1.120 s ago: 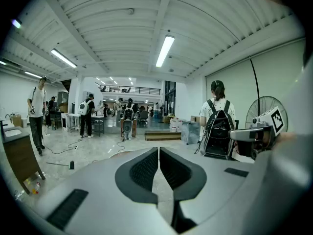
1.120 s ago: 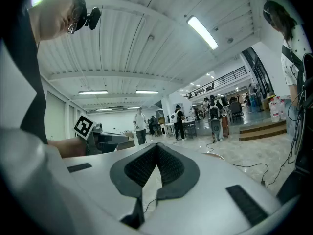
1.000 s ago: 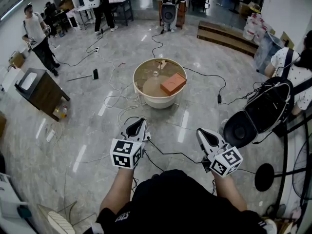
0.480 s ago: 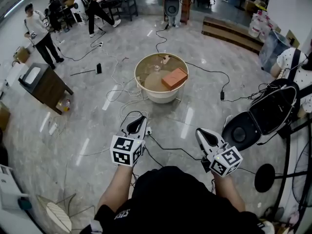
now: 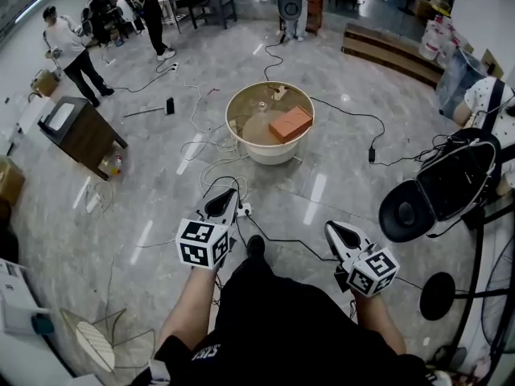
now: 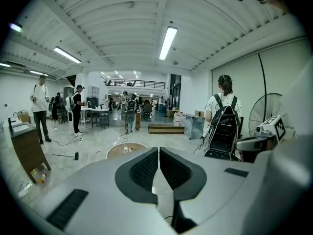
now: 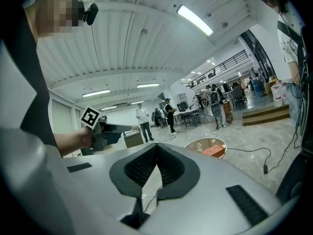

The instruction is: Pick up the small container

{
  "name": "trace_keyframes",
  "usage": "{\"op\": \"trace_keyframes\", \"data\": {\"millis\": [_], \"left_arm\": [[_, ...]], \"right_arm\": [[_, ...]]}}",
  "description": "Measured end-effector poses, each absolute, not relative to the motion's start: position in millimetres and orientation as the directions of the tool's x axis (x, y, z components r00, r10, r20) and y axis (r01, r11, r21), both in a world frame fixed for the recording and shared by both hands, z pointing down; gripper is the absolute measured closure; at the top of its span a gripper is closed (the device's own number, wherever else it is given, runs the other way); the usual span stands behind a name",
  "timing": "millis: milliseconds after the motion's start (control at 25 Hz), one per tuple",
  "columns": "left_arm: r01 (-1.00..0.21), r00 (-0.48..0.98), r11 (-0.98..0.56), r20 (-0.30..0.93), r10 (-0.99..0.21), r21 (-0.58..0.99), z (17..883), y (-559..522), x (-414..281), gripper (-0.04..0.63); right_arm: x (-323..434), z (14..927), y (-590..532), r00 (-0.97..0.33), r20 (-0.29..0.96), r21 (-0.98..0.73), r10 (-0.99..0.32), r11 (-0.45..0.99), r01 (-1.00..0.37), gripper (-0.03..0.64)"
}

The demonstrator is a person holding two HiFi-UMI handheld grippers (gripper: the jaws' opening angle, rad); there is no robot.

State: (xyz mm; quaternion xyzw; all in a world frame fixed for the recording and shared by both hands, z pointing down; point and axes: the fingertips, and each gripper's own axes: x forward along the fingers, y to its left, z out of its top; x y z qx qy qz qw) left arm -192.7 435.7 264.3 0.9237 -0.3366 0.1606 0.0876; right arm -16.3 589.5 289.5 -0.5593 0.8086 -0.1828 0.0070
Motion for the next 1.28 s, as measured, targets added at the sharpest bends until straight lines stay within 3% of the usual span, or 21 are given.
{"op": "trace_keyframes", "data": {"millis": [720,1280], "left_arm": [[-0.603,0.761,-0.793,0.356,-0.542,0.083,277,377,-147,0.569],[-0.597,0.768,-0.796,0.359,-0.53,0.1,287,235,-139,0.569]], "right_arm": [[17,302,534,-0.328,0.218,-0.335,-0.919,0.245,-0.91,0.603],[9,305,382,-0.366,0.231,-0.347,-0.902,0.275,-0.897,0.603]]}}
